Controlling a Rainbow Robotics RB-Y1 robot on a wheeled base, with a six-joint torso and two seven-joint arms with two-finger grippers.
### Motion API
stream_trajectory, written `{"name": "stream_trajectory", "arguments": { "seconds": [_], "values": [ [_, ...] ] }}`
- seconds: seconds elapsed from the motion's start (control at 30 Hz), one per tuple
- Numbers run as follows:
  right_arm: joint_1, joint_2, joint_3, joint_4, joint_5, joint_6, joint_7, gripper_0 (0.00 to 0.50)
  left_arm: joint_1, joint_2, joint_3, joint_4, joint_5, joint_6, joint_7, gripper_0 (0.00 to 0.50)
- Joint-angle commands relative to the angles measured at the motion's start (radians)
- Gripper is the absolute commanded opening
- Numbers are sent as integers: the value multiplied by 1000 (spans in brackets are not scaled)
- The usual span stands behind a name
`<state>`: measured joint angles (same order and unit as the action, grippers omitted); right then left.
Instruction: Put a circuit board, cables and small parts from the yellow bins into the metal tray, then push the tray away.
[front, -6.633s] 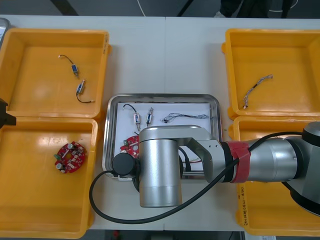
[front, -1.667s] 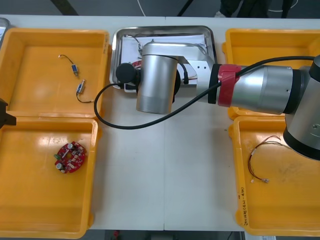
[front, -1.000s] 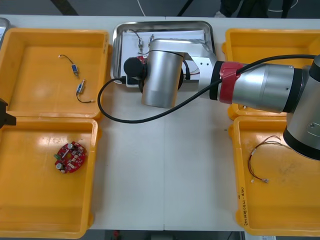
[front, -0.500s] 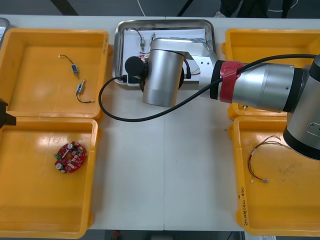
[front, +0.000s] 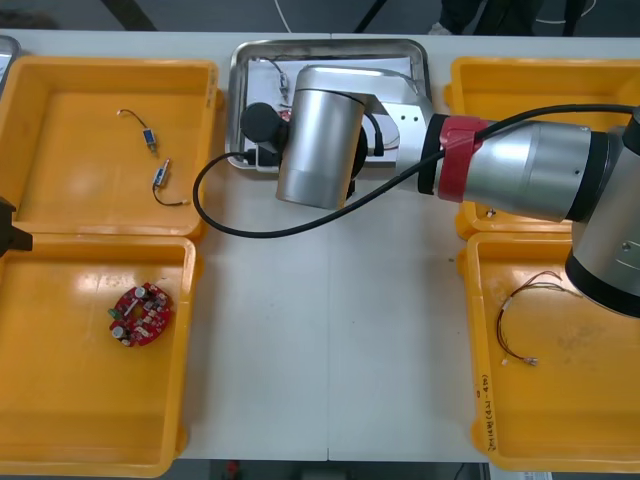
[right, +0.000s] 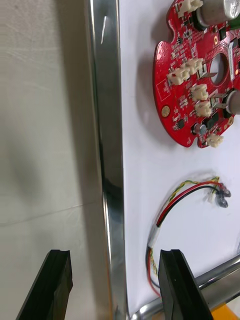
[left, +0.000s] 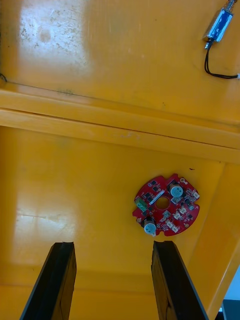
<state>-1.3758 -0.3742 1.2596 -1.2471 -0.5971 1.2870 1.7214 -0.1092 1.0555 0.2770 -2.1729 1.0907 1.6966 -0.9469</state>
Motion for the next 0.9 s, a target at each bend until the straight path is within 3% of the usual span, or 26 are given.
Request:
{"name": "stream_trajectory", "arguments": {
  "seconds": [0.03, 0.3, 0.7, 0.9],
  "values": [
    [-43, -3, -97, -72, -18, 75, 26, 500, 20, 43, 31, -4, -9, -11, -59, 442],
    [17, -3, -243, -172, -21, 247, 0, 500, 20, 43, 31, -4, -9, -11, -59, 442],
    [129, -3, -506, -351, -21, 615, -105, 500, 20, 43, 31, -4, -9, -11, -59, 442],
    [185, -14, -601, -497, 0, 633, -223, 500, 20, 43, 31, -4, -9, -11, -59, 442]
  ]
}}
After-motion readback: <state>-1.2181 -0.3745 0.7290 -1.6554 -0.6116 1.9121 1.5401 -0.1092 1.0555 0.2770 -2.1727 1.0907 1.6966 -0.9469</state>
